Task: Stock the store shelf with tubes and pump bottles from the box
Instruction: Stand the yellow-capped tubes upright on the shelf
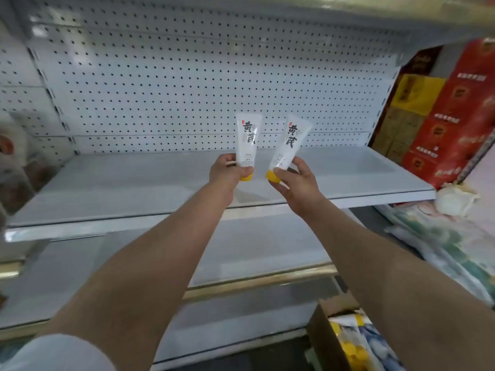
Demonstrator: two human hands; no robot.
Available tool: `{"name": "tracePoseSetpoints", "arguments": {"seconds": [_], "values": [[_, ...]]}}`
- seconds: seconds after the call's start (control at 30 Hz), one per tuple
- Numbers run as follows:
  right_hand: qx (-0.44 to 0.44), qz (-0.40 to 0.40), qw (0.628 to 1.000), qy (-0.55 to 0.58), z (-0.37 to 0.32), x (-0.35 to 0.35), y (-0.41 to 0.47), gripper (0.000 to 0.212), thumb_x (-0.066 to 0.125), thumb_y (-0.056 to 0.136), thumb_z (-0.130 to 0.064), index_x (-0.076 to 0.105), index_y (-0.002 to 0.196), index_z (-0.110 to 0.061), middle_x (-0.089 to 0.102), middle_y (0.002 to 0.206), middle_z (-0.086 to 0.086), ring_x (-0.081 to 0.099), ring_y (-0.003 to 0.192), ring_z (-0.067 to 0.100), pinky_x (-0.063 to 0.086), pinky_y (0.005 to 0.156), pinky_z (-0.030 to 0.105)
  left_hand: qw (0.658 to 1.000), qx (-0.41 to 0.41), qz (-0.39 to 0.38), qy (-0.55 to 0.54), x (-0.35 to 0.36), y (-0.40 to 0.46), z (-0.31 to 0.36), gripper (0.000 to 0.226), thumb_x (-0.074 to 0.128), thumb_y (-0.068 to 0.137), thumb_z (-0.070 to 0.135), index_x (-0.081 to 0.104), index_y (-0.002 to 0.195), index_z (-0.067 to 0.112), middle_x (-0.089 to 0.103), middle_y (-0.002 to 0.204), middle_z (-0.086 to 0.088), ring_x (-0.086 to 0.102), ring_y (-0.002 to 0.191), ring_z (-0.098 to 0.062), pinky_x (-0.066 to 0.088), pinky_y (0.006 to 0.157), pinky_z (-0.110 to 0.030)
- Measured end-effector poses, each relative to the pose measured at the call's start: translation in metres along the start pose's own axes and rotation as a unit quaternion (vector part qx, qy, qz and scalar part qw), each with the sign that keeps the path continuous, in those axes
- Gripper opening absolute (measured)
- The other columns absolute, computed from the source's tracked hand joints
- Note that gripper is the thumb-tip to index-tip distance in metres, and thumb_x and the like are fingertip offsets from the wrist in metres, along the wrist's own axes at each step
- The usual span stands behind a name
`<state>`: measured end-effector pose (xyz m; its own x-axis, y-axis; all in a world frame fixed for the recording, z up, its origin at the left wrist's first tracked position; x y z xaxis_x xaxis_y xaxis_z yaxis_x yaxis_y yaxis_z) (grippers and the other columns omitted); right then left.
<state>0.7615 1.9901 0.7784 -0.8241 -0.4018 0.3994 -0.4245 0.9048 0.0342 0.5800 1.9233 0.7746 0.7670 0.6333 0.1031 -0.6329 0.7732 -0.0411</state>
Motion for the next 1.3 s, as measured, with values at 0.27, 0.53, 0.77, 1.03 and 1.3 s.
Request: {"name": "tracePoseSetpoints", "arguments": {"seconds": [0.27, 0.53, 0.77, 1.03, 1.3], "values": [[0.026, -0.049, 0.997, -0.048, 0.066, 0.154, 0.059, 0.052, 0.073, 0.084, 0.003, 0.058, 0.13, -0.017, 0.069, 0.119, 0.011, 0.07, 0.106, 0.024, 0.058, 0.08, 0.029, 0.994, 0.019, 0.102, 0.033, -0.172, 0.058, 0.029, 0.047, 0.08, 0.075, 0.001, 0.057, 0.113, 0.015, 0.065, 0.112, -0.005, 0.063, 0.095, -0.018, 0.052, 0.079, -0.027], [0.018, -0.077, 0.987, -0.142, 0.127, 0.284, 0.1, 0.054, 0.077, 0.079, -0.002, 0.06, 0.127, -0.02, 0.072, 0.11, 0.003, 0.067, 0.092, 0.015, 0.049, 0.073, 0.022, 0.98, 0.042, 0.181, 0.065, -0.315, 0.117, 0.045, 0.045, 0.081, 0.073, 0.004, 0.06, 0.112, 0.012, 0.066, 0.104, -0.003, 0.065, 0.081, -0.014, 0.05, 0.067, -0.02], [0.029, -0.1, 0.978, -0.181, 0.173, 0.363, 0.12, 0.053, 0.075, 0.081, -0.001, 0.059, 0.127, -0.021, 0.071, 0.106, 0.001, 0.066, 0.091, 0.012, 0.048, 0.081, 0.025, 0.975, 0.039, 0.189, 0.109, -0.408, 0.163, 0.042, 0.048, 0.08, 0.073, -0.001, 0.063, 0.118, 0.005, 0.068, 0.112, -0.012, 0.064, 0.094, -0.023, 0.05, 0.075, -0.029], [0.026, -0.094, 0.964, -0.247, 0.208, 0.42, 0.146, 0.051, 0.072, 0.082, 0.002, 0.059, 0.125, -0.021, 0.071, 0.103, 0.002, 0.065, 0.087, 0.007, 0.047, 0.072, 0.021, 0.975, 0.01, 0.198, 0.101, -0.464, 0.202, 0.028, 0.048, 0.076, 0.075, -0.007, 0.06, 0.119, 0.003, 0.065, 0.102, -0.007, 0.06, 0.09, -0.02, 0.047, 0.077, -0.026], [0.031, -0.062, 0.958, -0.278, 0.243, 0.447, 0.175, 0.052, 0.074, 0.077, 0.004, 0.06, 0.119, -0.023, 0.073, 0.098, 0.002, 0.068, 0.089, 0.014, 0.048, 0.068, 0.02, 0.973, -0.003, 0.194, 0.127, -0.484, 0.251, 0.012, 0.05, 0.078, 0.075, -0.001, 0.058, 0.121, 0.006, 0.066, 0.11, -0.01, 0.06, 0.091, -0.02, 0.047, 0.078, -0.03]]}}
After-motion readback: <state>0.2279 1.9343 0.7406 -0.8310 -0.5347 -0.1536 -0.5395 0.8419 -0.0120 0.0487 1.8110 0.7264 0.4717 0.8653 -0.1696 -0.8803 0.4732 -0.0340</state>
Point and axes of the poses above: each hand's wrist, its own y-axis towards the middle knuckle, its own x-axis out of the palm, z = x × y, the point moved 9 cm from there along y, towards the middle knuckle
